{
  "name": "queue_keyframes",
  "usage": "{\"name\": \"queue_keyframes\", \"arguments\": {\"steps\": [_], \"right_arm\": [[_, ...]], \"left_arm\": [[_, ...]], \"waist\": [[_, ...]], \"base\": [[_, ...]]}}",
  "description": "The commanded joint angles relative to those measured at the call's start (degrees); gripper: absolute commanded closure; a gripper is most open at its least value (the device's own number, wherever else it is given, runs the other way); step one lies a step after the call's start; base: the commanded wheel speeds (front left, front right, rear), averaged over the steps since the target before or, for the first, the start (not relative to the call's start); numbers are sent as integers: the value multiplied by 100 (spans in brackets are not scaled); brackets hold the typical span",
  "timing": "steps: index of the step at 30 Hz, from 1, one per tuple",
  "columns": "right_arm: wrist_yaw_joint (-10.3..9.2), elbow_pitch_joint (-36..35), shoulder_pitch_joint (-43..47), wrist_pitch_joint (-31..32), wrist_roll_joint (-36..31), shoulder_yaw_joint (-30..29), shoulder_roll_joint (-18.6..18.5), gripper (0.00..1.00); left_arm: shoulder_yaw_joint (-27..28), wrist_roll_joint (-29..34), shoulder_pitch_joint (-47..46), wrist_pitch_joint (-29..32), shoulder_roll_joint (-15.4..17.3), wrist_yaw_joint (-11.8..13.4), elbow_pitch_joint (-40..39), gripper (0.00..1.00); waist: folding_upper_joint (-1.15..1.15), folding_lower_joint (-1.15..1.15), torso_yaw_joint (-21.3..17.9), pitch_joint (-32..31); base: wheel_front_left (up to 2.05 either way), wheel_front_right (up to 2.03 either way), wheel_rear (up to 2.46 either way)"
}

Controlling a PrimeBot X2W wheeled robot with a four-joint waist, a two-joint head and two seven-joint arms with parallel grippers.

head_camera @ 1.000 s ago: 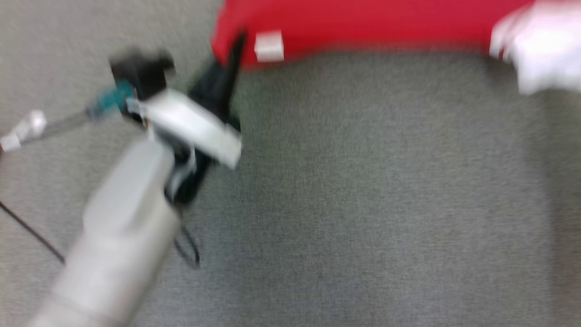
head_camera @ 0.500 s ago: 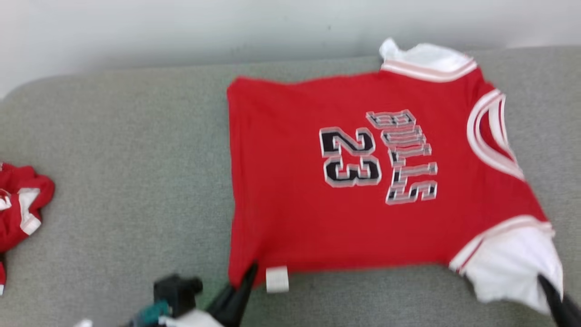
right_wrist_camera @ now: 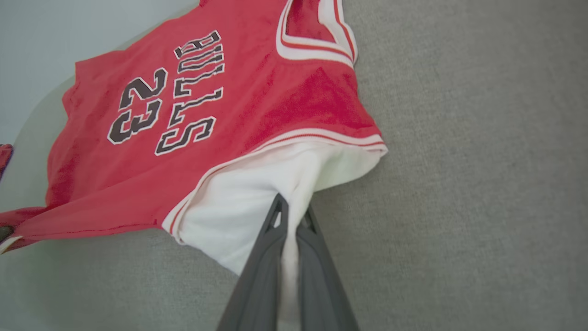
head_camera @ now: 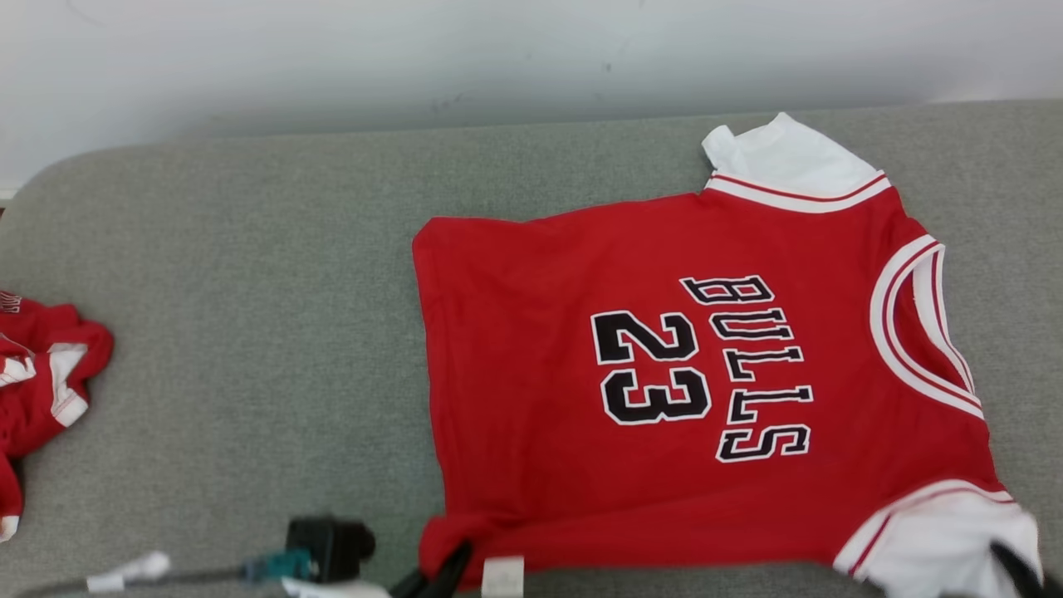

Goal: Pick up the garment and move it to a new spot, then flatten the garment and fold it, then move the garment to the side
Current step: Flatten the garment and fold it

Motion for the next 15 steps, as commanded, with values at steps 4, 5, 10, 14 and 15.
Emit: {"name": "queue_keyframes", "arguments": {"steps": [4,5,10,14,15], "right_arm": [[-11,-162,-895,778,-107,-225,-280,100],[-11,-145,-1113,964,-119,-267,-307,100],[-11,62,-2099,1748,-326,-267,-401,100],[-11,345,-2754,1815,-789,-205,-372,0],[-11,411,-2855,1753,-876,-204,-323,0]], "left_arm": [[340,-544,-720,739,82,-41,-250,100],[414,-681,-876,900,68,-1,-226,100],[630,-1036,-1643,1450,-165,95,56,100],[627,-1127,-2055,1605,-454,121,468,59],[599,-1070,-2147,1602,-472,90,561,4]], "waist": [[0,1,78,161],[0,1,105,198],[0,1,252,442],[0,1,353,600],[0,1,374,622]], "base": [[0,0,0],[0,0,0],[0,0,0],[0,0,0],[0,0,0]]}}
